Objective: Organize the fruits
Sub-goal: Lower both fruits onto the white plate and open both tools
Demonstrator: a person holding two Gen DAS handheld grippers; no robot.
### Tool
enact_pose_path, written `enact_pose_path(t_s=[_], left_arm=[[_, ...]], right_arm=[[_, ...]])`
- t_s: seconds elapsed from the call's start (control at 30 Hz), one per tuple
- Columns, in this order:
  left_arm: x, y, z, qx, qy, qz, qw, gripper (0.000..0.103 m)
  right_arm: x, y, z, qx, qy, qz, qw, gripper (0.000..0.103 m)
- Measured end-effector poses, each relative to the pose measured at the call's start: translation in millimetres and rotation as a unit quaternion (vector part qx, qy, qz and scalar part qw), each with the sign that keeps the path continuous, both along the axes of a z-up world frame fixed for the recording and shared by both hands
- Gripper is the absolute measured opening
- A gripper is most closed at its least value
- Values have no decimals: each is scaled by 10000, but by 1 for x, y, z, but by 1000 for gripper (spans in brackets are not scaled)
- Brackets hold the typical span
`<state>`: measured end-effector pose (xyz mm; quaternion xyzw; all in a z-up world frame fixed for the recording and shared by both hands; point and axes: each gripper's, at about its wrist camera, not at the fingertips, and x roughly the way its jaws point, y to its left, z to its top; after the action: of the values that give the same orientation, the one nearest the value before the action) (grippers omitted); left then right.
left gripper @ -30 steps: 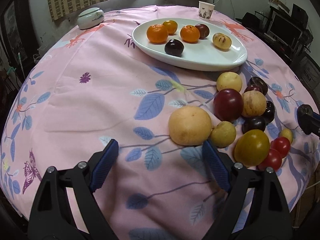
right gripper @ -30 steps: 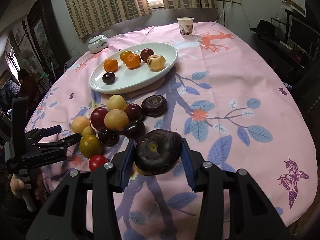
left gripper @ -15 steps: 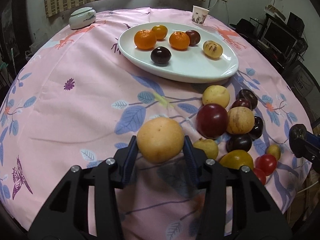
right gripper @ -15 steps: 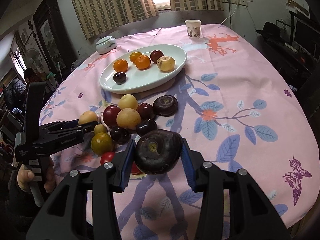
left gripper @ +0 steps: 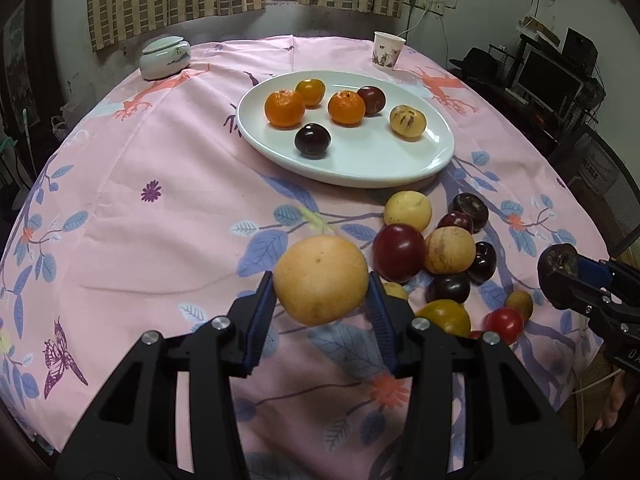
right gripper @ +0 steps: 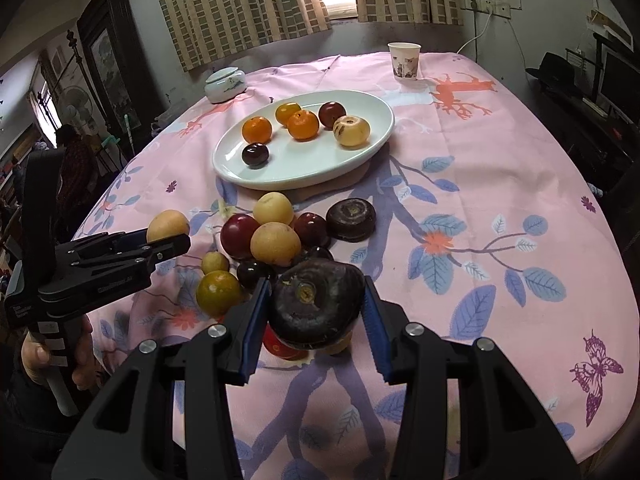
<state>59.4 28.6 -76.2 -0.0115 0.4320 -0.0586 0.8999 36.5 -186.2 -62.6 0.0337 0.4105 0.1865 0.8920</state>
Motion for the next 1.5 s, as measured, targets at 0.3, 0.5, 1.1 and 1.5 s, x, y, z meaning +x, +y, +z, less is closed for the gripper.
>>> enact_pose_path(t_s=[0.3,0.5,1.1,1.5], left_arm=[[58,4,43,229,-153,-70,9996,46],[136,-12,54,298,-20,-141,9995,47],[224,-17,17,145,533,-44,9985,47],[192,5,56,-34,117,134,9998,77]], right_arm=[[50,32,21,-403,-69,530,9978,45],[115,70,34,-556,-250,874,9943,45],[219,91,-4,-802,174,912,9924,45],[193,76,19,-1220,-385,707,9893,74]])
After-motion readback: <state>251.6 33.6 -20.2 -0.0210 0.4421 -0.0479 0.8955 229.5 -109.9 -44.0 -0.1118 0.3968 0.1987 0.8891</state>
